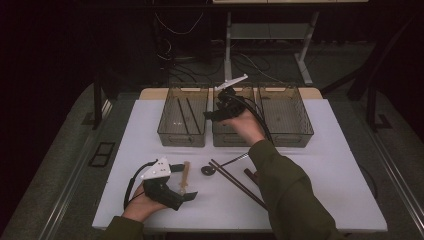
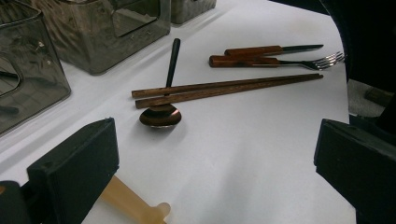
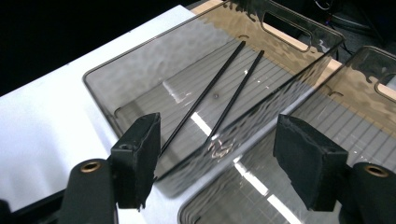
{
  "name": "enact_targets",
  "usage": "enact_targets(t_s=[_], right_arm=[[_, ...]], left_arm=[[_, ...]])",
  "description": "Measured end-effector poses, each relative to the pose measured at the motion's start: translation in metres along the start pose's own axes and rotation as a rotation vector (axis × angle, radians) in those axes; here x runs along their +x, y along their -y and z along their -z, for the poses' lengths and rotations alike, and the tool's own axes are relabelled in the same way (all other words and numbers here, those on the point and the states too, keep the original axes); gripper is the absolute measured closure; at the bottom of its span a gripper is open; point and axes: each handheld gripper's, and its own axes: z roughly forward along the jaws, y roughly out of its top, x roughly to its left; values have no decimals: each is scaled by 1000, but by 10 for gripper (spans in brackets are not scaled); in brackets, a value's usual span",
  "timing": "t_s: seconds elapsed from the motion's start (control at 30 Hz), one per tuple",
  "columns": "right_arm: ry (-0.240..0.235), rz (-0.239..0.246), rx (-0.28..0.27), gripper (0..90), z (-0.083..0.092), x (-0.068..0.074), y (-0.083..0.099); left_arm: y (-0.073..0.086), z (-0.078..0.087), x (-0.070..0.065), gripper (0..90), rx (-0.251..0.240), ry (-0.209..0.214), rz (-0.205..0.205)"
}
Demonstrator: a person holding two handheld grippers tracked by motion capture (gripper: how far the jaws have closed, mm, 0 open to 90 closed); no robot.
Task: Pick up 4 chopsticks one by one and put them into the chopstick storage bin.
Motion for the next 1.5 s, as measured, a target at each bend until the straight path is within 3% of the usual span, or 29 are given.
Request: enact_targets(t_s=[0.57, 1.1, 1.5], right_arm=[[-31, 45, -44, 251, 43, -4, 40], [-77, 7, -84, 243, 82, -11, 87], [-73, 13, -84, 240, 98, -13, 128]], left_arm=[[0, 1, 0, 0, 0, -5, 6], [1, 1, 1, 0, 4, -11, 9], [1, 0, 0, 0, 12, -15, 7]])
